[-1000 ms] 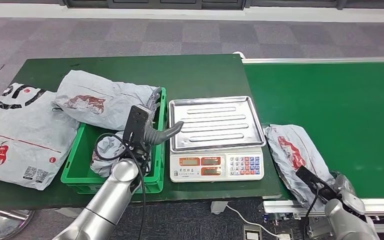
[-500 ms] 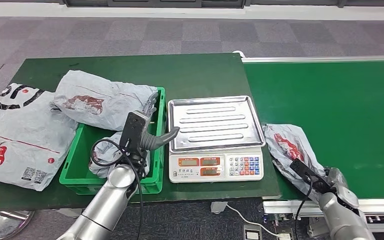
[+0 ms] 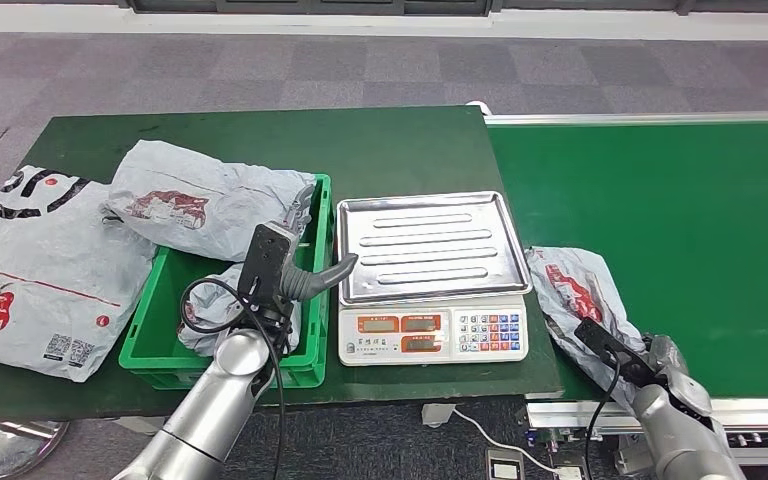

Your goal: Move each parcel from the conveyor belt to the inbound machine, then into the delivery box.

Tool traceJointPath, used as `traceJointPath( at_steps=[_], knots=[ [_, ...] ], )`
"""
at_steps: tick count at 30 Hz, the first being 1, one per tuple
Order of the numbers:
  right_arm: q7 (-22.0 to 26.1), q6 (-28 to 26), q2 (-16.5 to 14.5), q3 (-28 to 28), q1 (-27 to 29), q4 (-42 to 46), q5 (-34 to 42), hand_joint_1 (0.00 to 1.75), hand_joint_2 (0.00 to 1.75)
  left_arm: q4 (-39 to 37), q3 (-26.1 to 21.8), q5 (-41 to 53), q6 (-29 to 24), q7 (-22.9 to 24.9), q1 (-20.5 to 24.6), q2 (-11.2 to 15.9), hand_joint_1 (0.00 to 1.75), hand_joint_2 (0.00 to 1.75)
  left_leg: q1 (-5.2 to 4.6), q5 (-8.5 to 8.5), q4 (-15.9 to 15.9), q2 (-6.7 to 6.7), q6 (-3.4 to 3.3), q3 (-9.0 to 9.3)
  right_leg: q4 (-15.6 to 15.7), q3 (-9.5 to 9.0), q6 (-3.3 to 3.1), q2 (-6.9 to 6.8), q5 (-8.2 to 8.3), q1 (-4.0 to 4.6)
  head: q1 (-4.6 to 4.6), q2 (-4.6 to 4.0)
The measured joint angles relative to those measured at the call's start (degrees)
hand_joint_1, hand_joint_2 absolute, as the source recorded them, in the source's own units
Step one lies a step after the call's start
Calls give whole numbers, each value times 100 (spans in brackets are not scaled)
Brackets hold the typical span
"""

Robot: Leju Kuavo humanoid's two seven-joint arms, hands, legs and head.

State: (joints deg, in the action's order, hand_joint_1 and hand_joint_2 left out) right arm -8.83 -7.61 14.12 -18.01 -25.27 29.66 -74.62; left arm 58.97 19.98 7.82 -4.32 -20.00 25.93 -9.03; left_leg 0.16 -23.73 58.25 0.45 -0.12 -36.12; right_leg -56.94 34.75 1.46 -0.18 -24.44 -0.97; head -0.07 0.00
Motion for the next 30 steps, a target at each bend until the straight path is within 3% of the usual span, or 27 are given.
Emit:
traceJointPath(
  at_steps=[13,15,17,19,23,30],
  knots=[
    [93,-78,-24,1,7,23,99,175,175,15,0,15,-10,-9,-6,3,0,175,0,0,-1,2,0,-5,-2,0,0,-2,0,1,1,0],
    [636,-586,-149,-14,152,447,623,175,175,8,-5,95,-64,-74,-7,2,0,175,-2,3,-1,8,2,-16,-8,10,0,-7,2,-1,2,0],
    [1574,-1678,-337,66,389,1488,1307,175,175,-19,-27,204,-116,-170,-4,-3,0,175,-12,6,0,4,5,-27,-19,38,-1,-2,3,-12,2,0],
    [1987,-2565,-424,280,508,2514,1664,175,175,-52,-47,259,-123,-228,2,-17,0,175,-16,8,2,-4,6,-27,-25,54,-2,7,2,-16,0,0],
    [1513,-2865,-426,594,641,3601,1967,175,175,-83,-72,296,-121,-264,5,-28,0,175,-10,7,0,1,8,-28,-25,50,-5,2,-1,-9,1,0],
    [1692,-3188,-382,960,849,4249,2100,175,175,-116,-92,297,-95,-262,38,-29,0,175,-11,4,0,-4,11,-29,-25,54,-6,8,-2,-10,1,0]
  ],
)
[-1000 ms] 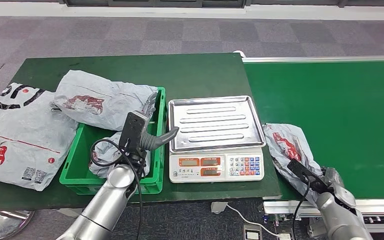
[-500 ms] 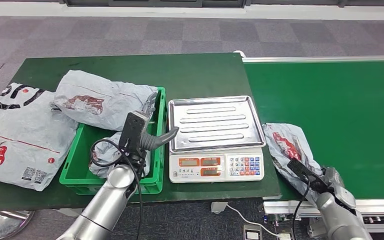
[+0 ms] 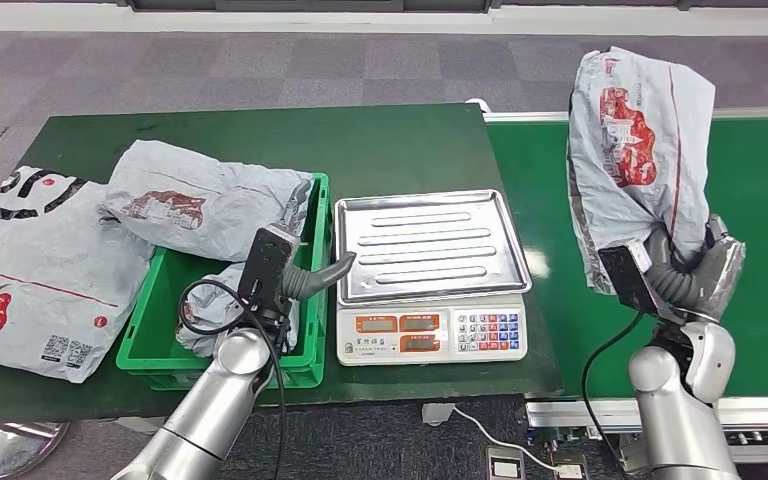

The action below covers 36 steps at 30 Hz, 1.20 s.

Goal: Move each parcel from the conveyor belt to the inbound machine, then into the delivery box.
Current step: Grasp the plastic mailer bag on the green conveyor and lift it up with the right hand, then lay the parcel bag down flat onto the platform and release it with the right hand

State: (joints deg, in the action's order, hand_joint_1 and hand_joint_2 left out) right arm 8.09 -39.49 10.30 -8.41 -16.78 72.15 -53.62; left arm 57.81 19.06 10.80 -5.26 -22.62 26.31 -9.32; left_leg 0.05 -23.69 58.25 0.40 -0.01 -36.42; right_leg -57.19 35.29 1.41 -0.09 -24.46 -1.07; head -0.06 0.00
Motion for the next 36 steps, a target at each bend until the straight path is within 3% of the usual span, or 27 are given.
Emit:
traceJointPath(
  at_steps=[5,14,22,27,31,36],
  knots=[
    [-3,107,4,173,51,341,33,175,175,-2,0,-11,20,75,2,-24,0,175,0,0,0,0,0,0,-1,0,0,0,0,1,0,0],
    [109,1029,-18,719,42,495,571,175,175,-44,0,-2,72,92,50,-68,0,175,1,1,-1,1,0,-1,-2,-1,0,-1,0,1,0,0],
    [144,1157,-51,1027,-3,494,745,175,175,-145,0,4,61,52,99,-114,0,175,0,1,-1,2,0,-3,-2,-1,0,-3,0,1,0,0],
    [56,2282,-206,1345,-42,392,938,175,175,-203,0,63,-182,7,126,-128,0,175,3,0,-3,-1,2,-3,-2,1,-2,1,-1,3,0,0],
    [-211,2623,-520,1787,7,156,781,175,175,-268,0,63,-245,-21,179,-154,0,175,5,4,-4,5,6,-1,-5,6,-8,-5,-5,5,-1,0],
    [-360,3184,-590,2054,110,15,933,175,175,-352,0,51,-245,-34,232,-168,0,175,7,4,-4,16,9,-3,-6,2,-12,-14,-8,5,-1,0]
  ],
)
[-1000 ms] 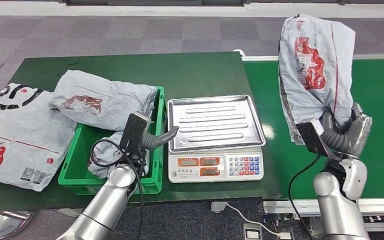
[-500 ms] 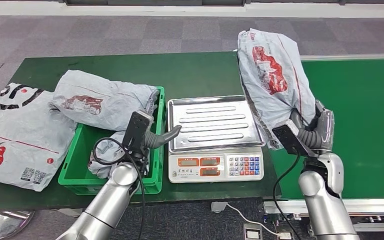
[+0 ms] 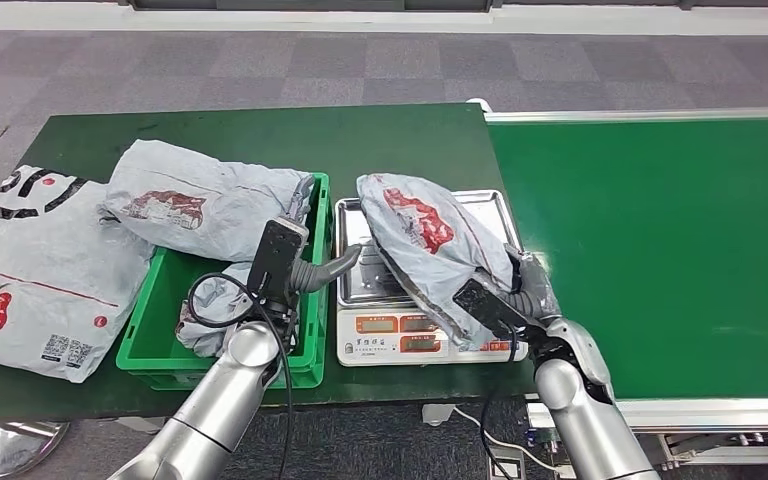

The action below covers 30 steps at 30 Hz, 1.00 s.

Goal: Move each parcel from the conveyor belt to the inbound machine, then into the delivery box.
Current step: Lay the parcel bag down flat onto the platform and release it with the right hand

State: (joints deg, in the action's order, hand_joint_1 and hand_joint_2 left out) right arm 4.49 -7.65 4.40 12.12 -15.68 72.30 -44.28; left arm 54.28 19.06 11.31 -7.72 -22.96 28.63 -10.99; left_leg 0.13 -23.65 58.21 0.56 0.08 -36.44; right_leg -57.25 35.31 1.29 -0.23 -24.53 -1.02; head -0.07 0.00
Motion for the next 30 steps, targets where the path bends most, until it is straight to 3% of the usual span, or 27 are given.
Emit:
traceJointPath(
  at_steps=[7,8,11,12,23,30],
  knots=[
    [-3,118,-13,38,37,-139,56,175,175,-67,0,-5,0,-1,36,0,0,175,-2,-3,1,-1,-1,-1,2,0,1,1,0,-1,0,0],
    [-7,126,-16,38,37,-152,56,164,175,-72,0,-5,0,-1,37,0,0,175,-2,-3,1,-1,-1,0,2,0,0,1,0,-1,0,0],
    [-36,182,-22,38,37,-193,54,33,175,-78,0,-5,0,-1,38,0,0,175,-1,-3,1,-2,-1,0,2,0,0,2,0,0,0,0],
    [-48,196,-23,38,37,-215,47,0,175,-78,0,-5,0,-1,38,0,0,175,-1,-3,1,-2,-1,0,1,1,0,2,0,0,0,0],
    [-21,44,-57,15,-23,-453,34,0,175,-68,0,95,-167,36,45,-2,0,175,-1,-2,1,-6,-1,2,1,0,0,4,1,0,0,0],
    [-51,-474,-173,-161,10,-452,36,0,175,28,0,198,-207,57,30,0,0,175,-1,-2,1,-7,0,2,1,0,0,4,1,0,0,0]
  ],
)
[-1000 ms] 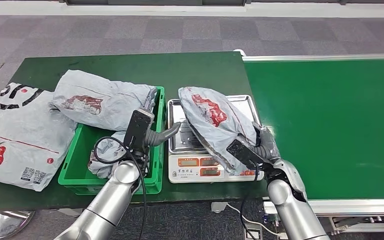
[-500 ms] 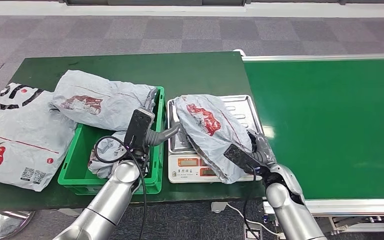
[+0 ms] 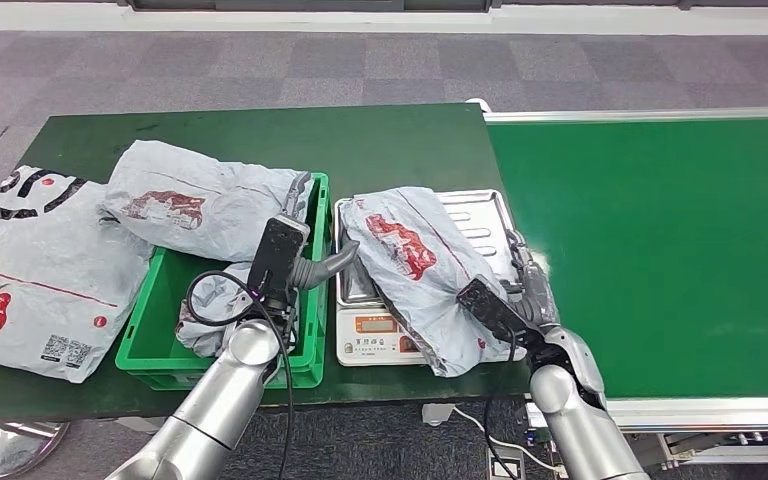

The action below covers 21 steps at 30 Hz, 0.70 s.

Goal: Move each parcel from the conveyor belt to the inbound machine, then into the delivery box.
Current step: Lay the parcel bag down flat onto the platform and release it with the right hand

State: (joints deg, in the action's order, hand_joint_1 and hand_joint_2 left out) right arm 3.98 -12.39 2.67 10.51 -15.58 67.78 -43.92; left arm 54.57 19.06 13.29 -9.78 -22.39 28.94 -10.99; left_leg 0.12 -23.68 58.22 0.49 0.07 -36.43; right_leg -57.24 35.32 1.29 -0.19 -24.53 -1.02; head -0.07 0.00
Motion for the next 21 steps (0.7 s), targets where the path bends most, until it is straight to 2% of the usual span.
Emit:
traceJointPath(
  at_steps=[21],
  knots=[
    [70,-74,-95,-125,3,0,60,0,175,54,0,11,-22,12,-3,0,0,175,0,0,0,0,0,0,0,1,0,0,0,0,0,0]
  ],
)
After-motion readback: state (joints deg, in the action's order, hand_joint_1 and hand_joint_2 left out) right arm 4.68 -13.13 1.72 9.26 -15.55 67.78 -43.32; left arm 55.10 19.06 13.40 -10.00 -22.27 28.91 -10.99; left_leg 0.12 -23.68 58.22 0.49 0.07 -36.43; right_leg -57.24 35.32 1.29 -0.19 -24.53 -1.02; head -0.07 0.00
